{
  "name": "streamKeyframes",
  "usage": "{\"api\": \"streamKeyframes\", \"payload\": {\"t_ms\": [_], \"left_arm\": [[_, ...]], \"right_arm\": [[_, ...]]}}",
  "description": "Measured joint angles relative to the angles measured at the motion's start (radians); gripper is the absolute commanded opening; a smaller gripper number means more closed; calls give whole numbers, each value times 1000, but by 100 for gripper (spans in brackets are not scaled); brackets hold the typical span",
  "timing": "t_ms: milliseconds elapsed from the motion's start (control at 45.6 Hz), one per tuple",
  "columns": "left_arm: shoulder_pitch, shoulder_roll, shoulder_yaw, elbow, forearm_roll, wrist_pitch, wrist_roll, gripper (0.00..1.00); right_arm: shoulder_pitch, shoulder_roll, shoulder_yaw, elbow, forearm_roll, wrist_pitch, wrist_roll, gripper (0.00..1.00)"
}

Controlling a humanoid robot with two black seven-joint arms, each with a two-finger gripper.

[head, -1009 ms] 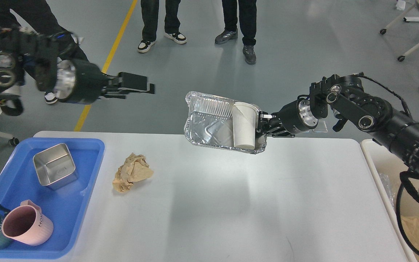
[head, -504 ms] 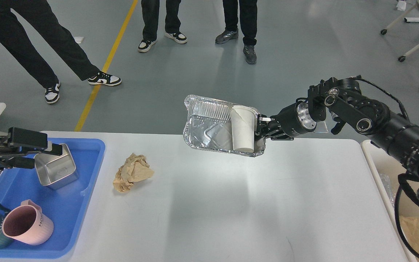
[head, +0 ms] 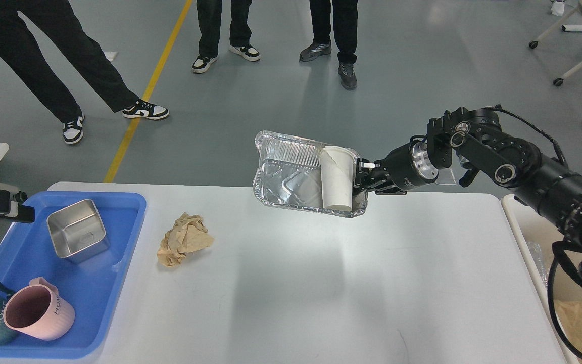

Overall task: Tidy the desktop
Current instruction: 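Withdraw the left gripper back toward the blue tub, then reach the left gripper to the crumpled brown paper and grasp it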

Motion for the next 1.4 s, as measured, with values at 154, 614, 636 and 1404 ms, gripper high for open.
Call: {"api": "streamKeyframes", "payload": {"t_ms": [154,614,636,1404], "left_arm": [[6,-138,84,29,142,280,14,94],[11,-735,247,414,403,607,132,94],[11,-756,252,429,408,616,132,94],[142,-1138,288,774,558,742,121,95]], "right_arm": [[1,15,0,0,-1,-4,0,0],[2,-7,1,3,0,-5,3,0],[1,-8,1,4,0,-5,4,0],[-26,-30,6,22,0,-6,6,0]]}}
